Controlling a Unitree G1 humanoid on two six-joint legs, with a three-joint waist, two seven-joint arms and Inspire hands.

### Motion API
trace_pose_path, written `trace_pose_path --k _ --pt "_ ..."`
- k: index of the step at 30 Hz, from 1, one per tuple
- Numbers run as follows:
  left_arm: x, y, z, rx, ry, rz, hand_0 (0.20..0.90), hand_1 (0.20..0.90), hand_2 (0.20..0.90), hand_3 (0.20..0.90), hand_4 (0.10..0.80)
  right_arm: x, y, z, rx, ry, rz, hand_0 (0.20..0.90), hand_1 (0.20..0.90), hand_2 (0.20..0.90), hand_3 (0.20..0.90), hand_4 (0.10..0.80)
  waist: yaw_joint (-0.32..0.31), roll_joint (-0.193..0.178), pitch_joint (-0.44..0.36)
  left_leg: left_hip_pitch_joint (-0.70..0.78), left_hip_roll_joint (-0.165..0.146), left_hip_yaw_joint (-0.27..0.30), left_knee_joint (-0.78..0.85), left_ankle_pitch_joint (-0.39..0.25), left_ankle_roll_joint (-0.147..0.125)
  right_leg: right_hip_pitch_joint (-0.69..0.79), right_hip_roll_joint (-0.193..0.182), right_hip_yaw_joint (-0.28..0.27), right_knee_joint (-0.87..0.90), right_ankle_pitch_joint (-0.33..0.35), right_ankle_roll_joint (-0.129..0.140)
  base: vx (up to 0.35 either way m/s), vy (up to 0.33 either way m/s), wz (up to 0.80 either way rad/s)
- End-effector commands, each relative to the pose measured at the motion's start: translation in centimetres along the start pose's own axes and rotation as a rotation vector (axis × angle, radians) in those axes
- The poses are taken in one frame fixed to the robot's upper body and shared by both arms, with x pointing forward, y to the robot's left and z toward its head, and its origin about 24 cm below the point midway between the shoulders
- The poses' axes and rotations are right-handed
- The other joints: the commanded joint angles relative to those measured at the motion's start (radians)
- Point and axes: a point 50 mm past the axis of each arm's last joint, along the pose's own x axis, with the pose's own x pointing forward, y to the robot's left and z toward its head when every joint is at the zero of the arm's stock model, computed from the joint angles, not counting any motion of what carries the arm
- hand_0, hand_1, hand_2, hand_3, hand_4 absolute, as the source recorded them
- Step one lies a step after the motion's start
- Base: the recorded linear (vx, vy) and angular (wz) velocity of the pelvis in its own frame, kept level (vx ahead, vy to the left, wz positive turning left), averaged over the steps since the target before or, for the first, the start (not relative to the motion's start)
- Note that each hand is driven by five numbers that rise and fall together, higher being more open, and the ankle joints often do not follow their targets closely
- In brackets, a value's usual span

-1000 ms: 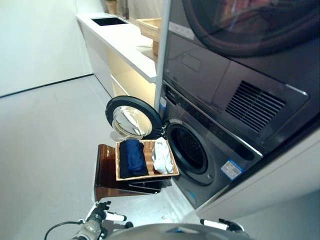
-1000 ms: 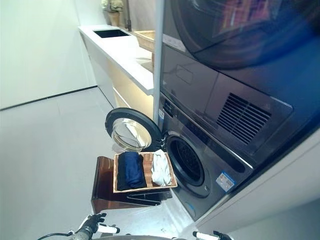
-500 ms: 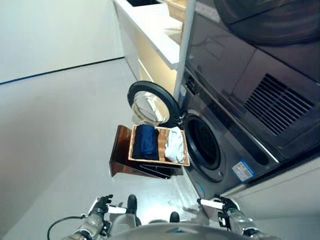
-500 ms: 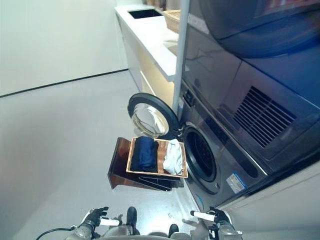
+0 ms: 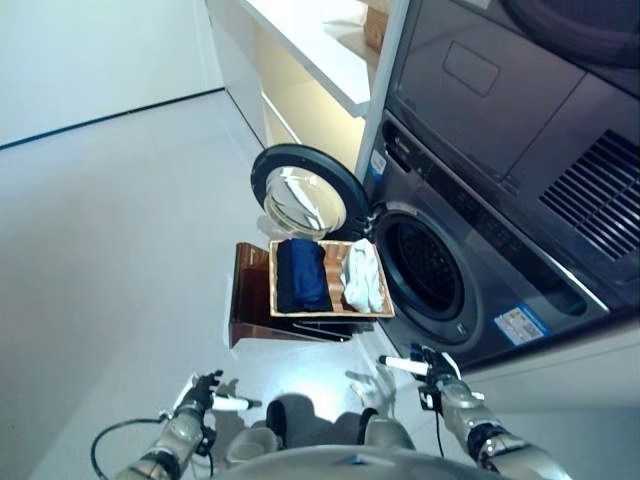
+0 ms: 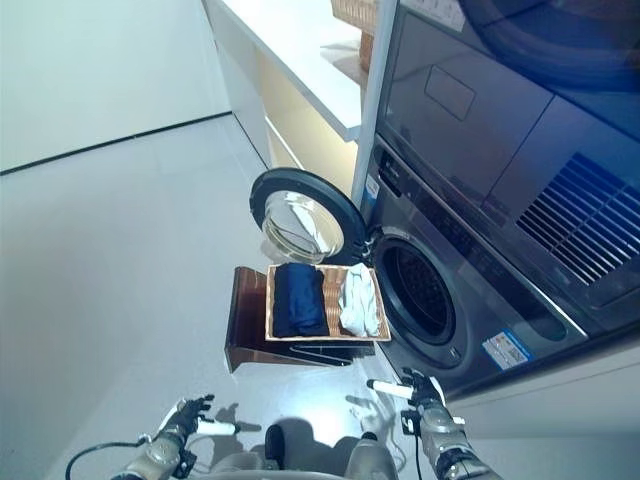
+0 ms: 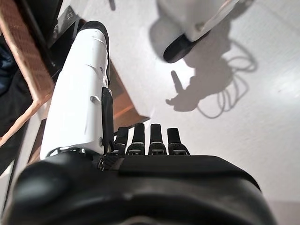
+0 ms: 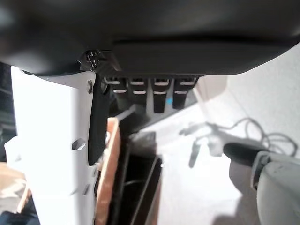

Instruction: Pick up the clothes and place them into the washing machine

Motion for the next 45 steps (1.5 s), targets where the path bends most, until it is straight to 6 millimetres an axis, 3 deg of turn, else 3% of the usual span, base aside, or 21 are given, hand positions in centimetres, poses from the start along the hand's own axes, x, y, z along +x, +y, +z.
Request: trace_pose_path --k 1,3,5,11,13,15,16,18,21,23,27,29,32,33,34,35,37,38,39,42,45 --pt "0.2 1.5 1.0 -0.059 -0.061 0.076 0.9 0.9 0.9 0.9 0.8 0.4 -1.9 6.2 0.016 -0.219 -0.097 0.9 0.9 0.9 0.9 0.8 -0.03 -0.002 0.014 -0.108 0.003 -0.08 0.144 -0.106 -0.079 -0.011 0.0 -0.058 -0.142 0.05 -0.028 0.159 -0.142 -0.03" --pt "0.2 1.6 0.9 -0.075 -0.051 0.088 0.9 0.9 0.9 0.9 0.8 0.4 -1.9 6.8 0.019 -0.233 -0.106 0.9 0.9 0.9 0.9 0.8 -0.044 -0.01 0.025 -0.084 0.003 -0.084 0.143 -0.125 -0.089 -0.037 -0.007 -0.043 -0.216 0.101 -0.006 0.199 -0.135 -0.05" --pt "0.1 1.5 0.4 -0.067 -0.027 0.088 0.9 0.9 0.9 0.9 0.8 0.3 -2.0 5.7 0.027 -0.208 -0.11 0.9 0.9 0.9 0.9 0.8 -0.056 -0.025 0.013 -0.069 -0.01 -0.106 0.15 -0.14 -0.094 -0.001 0.013 0.034 -0.239 0.105 -0.01 0.219 -0.127 0.42" --pt "-0.4 0.0 -1.5 -0.083 0.049 0.056 0.9 0.9 0.9 0.9 0.8 -0.1 -2.5 2.4 0.041 -0.134 -0.118 0.9 0.9 0.9 0.9 0.8 -0.068 -0.018 -0.036 -0.071 0.051 -0.135 0.248 -0.163 -0.146 0.066 0.049 -0.014 -0.208 0.053 -0.055 0.229 -0.22 0.58" --pt "-0.5 -0.2 -1.8 -0.093 0.054 0.051 0.9 0.9 0.9 0.9 0.8 -0.2 -2.4 1.8 0.046 -0.127 -0.11 0.9 0.9 0.9 0.9 0.8 -0.066 -0.019 -0.023 -0.136 0.075 -0.15 0.417 -0.096 -0.169 0.107 0.075 -0.034 -0.201 0.017 -0.09 0.089 -0.212 0.34" --pt "-0.4 -0.2 -1.0 -0.106 0.03 0.059 0.9 0.9 0.9 0.9 0.8 -0.2 -2.4 2.5 0.061 -0.153 -0.109 0.9 0.9 0.9 0.9 0.8 -0.046 -0.025 0.009 -0.222 0.031 -0.211 0.545 -0.047 -0.16 0.12 0.082 -0.038 -0.197 0.006 -0.11 -0.006 -0.127 0.29" --pt "-0.4 -0.3 -1.0 -0.106 0.027 0.061 0.9 0.9 0.9 0.9 0.8 -0.2 -2.5 2.7 0.066 -0.157 -0.109 0.9 0.9 0.9 0.9 0.8 -0.046 -0.026 0.011 -0.259 0.036 -0.203 0.525 -0.045 -0.155 0.126 0.081 -0.044 -0.2 -0.005 -0.111 0.072 -0.061 0.22" --pt "-0.5 -0.4 -1.3 -0.103 0.036 0.061 0.9 0.9 0.9 0.9 0.8 -0.2 -2.5 2.8 0.077 -0.162 -0.108 0.9 0.9 0.9 0.9 0.8 -0.038 -0.019 -0.001 -0.271 0.049 -0.179 0.397 -0.058 -0.152 0.135 0.087 -0.037 -0.208 -0.022 -0.099 0.207 0.05 0.03" --pt "-0.6 -0.7 -1.6 -0.088 0.045 0.061 0.9 0.9 0.9 0.9 0.8 -0.2 -2.6 3.0 0.079 -0.17 -0.111 0.9 0.9 0.9 0.9 0.8 -0.013 0.019 -0.018 -0.289 0.101 -0.174 0.122 0.046 -0.163 0.167 0.112 -0.018 -0.223 -0.058 -0.088 0.29 0.155 -0.11" --pt "-0.7 -0.9 -1.9 -0.075 0.05 0.052 0.9 0.9 0.9 0.9 0.8 -0.2 -2.5 3.1 0.066 -0.169 -0.106 0.9 0.9 0.9 0.9 0.8 -0.004 0.03 -0.03 -0.269 0.106 -0.169 0.069 0.061 -0.159 0.192 0.111 -0.004 -0.21 -0.088 -0.079 0.276 0.182 -0.06" --pt "-0.4 0.1 -1.4 -0.069 0.028 0.071 0.9 0.9 0.9 0.9 0.8 0.1 -1.4 4.7 0.069 -0.207 -0.076 0.9 0.9 0.9 0.9 0.8 0.009 -0.003 -0.024 -0.297 0.053 -0.138 0.184 0.003 -0.122 0.165 0.048 0.034 -0.112 -0.107 -0.047 0.189 0.234 -0.69" --pt "-0.4 0.3 -1.6 -0.084 0.039 0.081 0.9 0.9 0.9 0.9 0.8 0.1 -1.3 4.8 0.072 -0.202 -0.072 0.9 0.9 0.9 0.9 0.8 0.02 -0.016 -0.024 -0.284 0.035 -0.117 0.221 -0.046 -0.094 0.126 0.013 0.044 -0.028 -0.062 -0.024 0.145 0.133 -0.76" --pt "-0.2 0.9 -0.7 -0.108 0.003 0.097 0.9 0.9 0.9 0.9 0.8 0.2 -0.9 6.7 0.065 -0.251 -0.06 0.9 0.9 0.9 0.9 0.8 0.007 -0.005 0.024 -0.261 0.039 -0.103 0.214 -0.051 -0.077 -0.009 0.026 0.053 0.125 0.024 -0.012 -0.03 0.148 -0.38" --pt "-0.1 1.5 -0.1 -0.114 -0.022 0.109 0.9 0.9 0.9 0.9 0.8 0.2 -0.7 8.4 0.068 -0.294 -0.057 0.9 0.9 0.9 0.9 0.8 -0.001 0.006 0.059 -0.264 0.04 -0.098 0.211 -0.047 -0.077 -0.075 0.029 0.03 0.127 0.037 -0.017 -0.1 0.159 -0.61" --pt "0.0 1.5 -0.1 -0.114 -0.022 0.11 0.9 0.9 0.9 0.9 0.8 0.2 -0.7 8.4 0.068 -0.294 -0.057 0.9 0.9 0.9 0.9 0.8 -0.002 0.006 0.06 -0.264 0.04 -0.1 0.212 -0.048 -0.077 -0.075 0.029 0.028 0.127 0.036 -0.017 -0.009 0.053 -0.74" --pt "0.1 1.9 0.0 -0.144 -0.016 0.129 0.9 0.9 0.9 0.9 0.8 0.2 -0.8 9.7 0.08 -0.329 -0.065 0.9 0.9 0.9 0.9 0.8 -0.002 -0.008 0.075 -0.262 0.033 -0.079 0.204 -0.062 -0.089 -0.094 -0.012 -0.055 -0.031 0.047 -0.025 0.055 -0.024 -0.62" --pt "0.1 2.0 0.3 -0.148 -0.022 0.137 0.9 0.9 0.9 0.9 0.8 0.1 -0.7 9.9 0.08 -0.336 -0.067 0.9 0.9 0.9 0.9 0.8 -0.005 -0.016 0.082 -0.265 0.031 -0.074 0.225 -0.078 -0.101 -0.056 -0.024 -0.098 -0.149 0.071 -0.018 0.051 -0.068 -0.42" --pt "0.4 2.4 1.3 -0.159 -0.043 0.148 0.9 0.9 0.9 0.9 0.8 0.1 -0.5 10.7 0.078 -0.36 -0.063 0.9 0.9 0.9 0.9 0.8 -0.021 -0.019 0.097 -0.28 0.024 -0.077 0.226 -0.079 -0.101 -0.082 -0.02 -0.023 -0.18 0.084 -0.016 0.057 -0.092 0.0" --pt "0.5 2.6 1.6 -0.169 -0.054 0.161 0.9 0.9 0.9 0.9 0.8 0.1 -0.6 10.4 0.083 -0.353 -0.066 0.9 0.9 0.9 0.9 0.8 -0.017 -0.026 0.094 -0.29 0.017 -0.085 0.234 -0.078 -0.103 -0.067 -0.021 -0.001 -0.19 0.09 -0.016 0.036 -0.05 0.27" --pt "0.4 2.4 1.8 -0.21 -0.062 0.165 0.9 0.9 0.9 0.9 0.8 0.0 -0.5 10.8 0.072 -0.365 -0.074 0.9 0.9 0.9 0.9 0.8 -0.002 -0.033 0.079 -0.314 0.021 -0.08 0.211 -0.063 -0.106 -0.07 -0.023 -0.05 -0.21 0.122 -0.01 0.019 -0.067 0.76" --pt "0.4 1.9 2.1 -0.201 -0.077 0.147 0.9 0.9 0.9 0.9 0.8 0.0 -0.4 11.1 0.075 -0.374 -0.071 0.9 0.9 0.9 0.9 0.8 -0.007 -0.028 0.077 -0.328 0.022 -0.089 0.213 -0.057 -0.11 -0.068 -0.014 -0.049 -0.216 0.117 -0.015 0.04 -0.058 0.01"
